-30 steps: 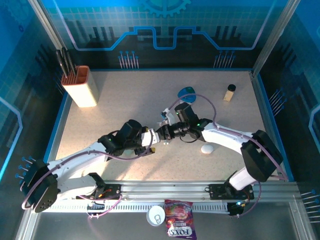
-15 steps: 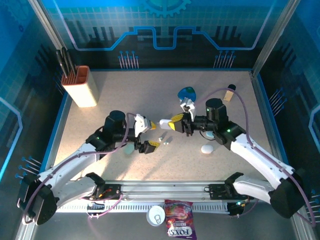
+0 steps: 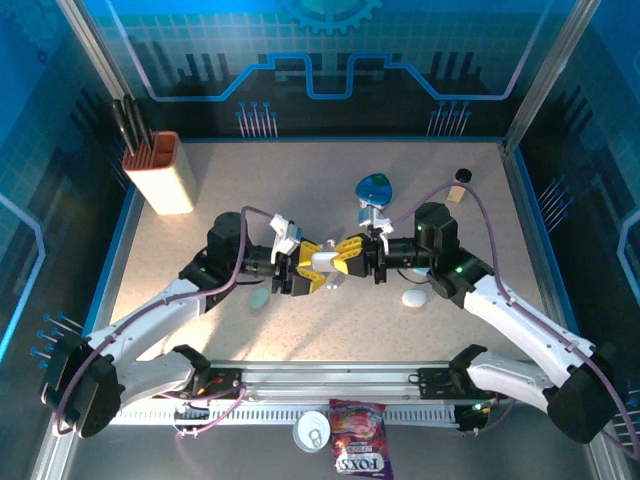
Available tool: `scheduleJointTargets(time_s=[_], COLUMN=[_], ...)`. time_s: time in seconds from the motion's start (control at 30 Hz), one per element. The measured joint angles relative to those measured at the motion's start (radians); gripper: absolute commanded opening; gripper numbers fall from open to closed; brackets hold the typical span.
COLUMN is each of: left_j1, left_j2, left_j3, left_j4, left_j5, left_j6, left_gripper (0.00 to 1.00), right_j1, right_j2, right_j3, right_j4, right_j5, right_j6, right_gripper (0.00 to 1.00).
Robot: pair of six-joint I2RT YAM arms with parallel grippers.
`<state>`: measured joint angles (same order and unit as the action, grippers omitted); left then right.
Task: Insert wireless bluetooth earbuds into charging case
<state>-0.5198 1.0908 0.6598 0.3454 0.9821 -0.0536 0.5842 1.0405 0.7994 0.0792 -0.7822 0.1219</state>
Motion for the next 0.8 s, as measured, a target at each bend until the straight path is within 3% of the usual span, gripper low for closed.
scheduleJointTargets(time_s=[0.17, 0.3, 0.8], left_j1=[0.002, 0.004, 0.006], left_j2=[0.002, 0.003, 0.01], left_j3=[0.001, 0.001, 0.0], left_j4=[0.027, 0.027, 0.027], left_j5=[0.007, 0.008, 0.003], left_j6=[-0.024, -0.027, -0.023], left_gripper=[0.41, 0.46, 0.43], right_j1=[0.0, 0.0, 0.0], right_j2=[0.006, 0.006, 0.006], right_j3=[0.0, 0.001, 0.0], right_j4=[-0.003, -0.003, 0.026], right_j5=[-0.005, -0.003, 0.007], right_j6=[-0.011, -0.011, -0.006], right_gripper=[0.12, 0.12, 0.12])
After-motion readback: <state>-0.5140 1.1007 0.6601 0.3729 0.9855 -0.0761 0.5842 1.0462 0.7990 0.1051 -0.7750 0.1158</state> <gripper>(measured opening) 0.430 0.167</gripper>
